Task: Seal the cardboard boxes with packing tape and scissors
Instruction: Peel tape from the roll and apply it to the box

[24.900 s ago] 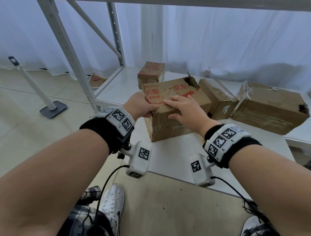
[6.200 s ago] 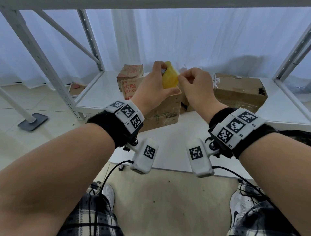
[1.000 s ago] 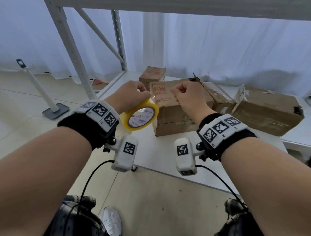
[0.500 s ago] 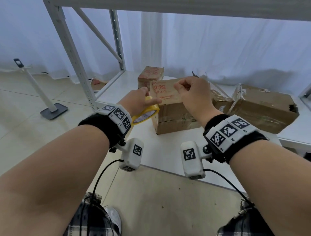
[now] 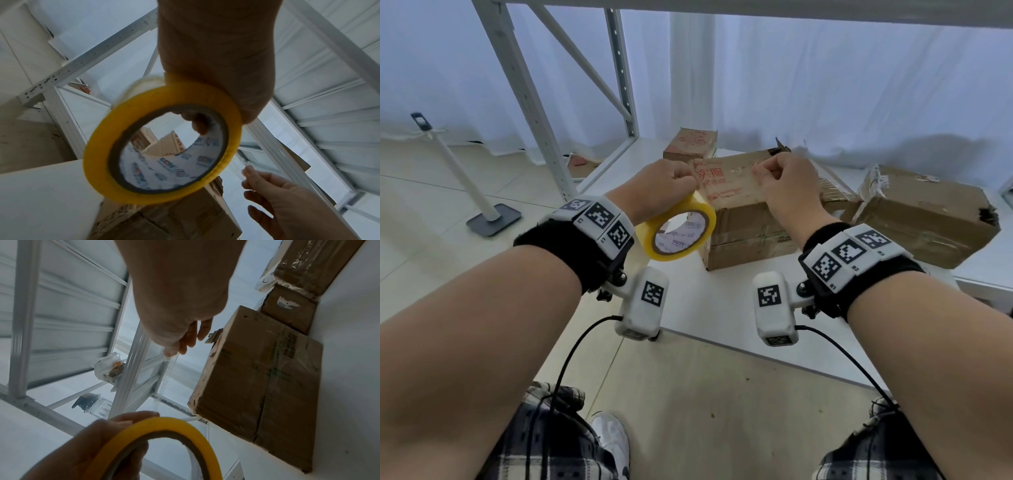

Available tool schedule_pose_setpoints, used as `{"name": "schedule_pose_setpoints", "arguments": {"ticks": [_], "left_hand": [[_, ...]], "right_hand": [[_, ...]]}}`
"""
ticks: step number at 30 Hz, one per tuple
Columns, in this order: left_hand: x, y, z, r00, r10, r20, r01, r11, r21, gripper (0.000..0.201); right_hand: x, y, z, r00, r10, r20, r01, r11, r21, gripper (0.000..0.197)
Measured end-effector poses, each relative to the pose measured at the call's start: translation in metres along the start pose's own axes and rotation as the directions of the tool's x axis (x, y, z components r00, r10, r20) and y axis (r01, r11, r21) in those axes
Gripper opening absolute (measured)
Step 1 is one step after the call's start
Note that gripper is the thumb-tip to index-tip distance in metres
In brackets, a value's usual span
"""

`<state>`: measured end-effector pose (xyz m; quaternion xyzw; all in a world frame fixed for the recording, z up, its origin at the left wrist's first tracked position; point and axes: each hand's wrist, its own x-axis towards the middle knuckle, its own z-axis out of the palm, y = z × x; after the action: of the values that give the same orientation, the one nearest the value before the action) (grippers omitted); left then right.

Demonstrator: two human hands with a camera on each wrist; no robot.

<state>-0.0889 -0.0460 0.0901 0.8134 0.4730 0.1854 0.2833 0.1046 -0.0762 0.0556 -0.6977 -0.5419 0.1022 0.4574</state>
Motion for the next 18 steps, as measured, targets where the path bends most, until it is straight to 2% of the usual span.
{"name": "schedule_pose_setpoints", "arguments": {"ticks": [2, 6, 10, 12, 15, 18], "left_hand": [[0.001, -0.003, 0.002, 0.999, -0.038, 0.036, 0.036, 0.998, 0.042, 0.021], [0.004, -0.01, 0.002, 0.99, -0.138, 0.036, 0.136, 0.988, 0.074, 0.035], [0.006, -0.009, 0.003, 0.986, -0.166, 0.033, 0.163, 0.984, 0.072, 0.035], [0.007, -0.007, 0.005, 0.988, -0.155, 0.027, 0.152, 0.984, 0.09, 0.035], [0.008, -0.008, 0.006, 0.987, -0.159, 0.034, 0.151, 0.973, 0.173, 0.037], [0.009, -0.012, 0.003, 0.986, -0.166, 0.024, 0.158, 0.97, 0.187, 0.038]], "right_hand": [[-0.002, -0.006, 0.001, 0.999, -0.051, 0.01, 0.051, 0.998, -0.045, 0.013], [-0.008, -0.026, 0.006, 0.982, -0.185, 0.029, 0.188, 0.973, -0.134, 0.015], [-0.012, -0.034, 0.008, 0.96, -0.275, 0.061, 0.281, 0.945, -0.168, 0.018], [-0.011, -0.032, 0.003, 0.96, -0.276, 0.043, 0.28, 0.947, -0.156, 0.017], [-0.005, -0.031, -0.01, 0.964, -0.26, -0.05, 0.256, 0.964, -0.074, 0.014], [0.0, -0.024, -0.017, 0.977, -0.212, -0.026, 0.21, 0.975, -0.068, 0.014]]}}
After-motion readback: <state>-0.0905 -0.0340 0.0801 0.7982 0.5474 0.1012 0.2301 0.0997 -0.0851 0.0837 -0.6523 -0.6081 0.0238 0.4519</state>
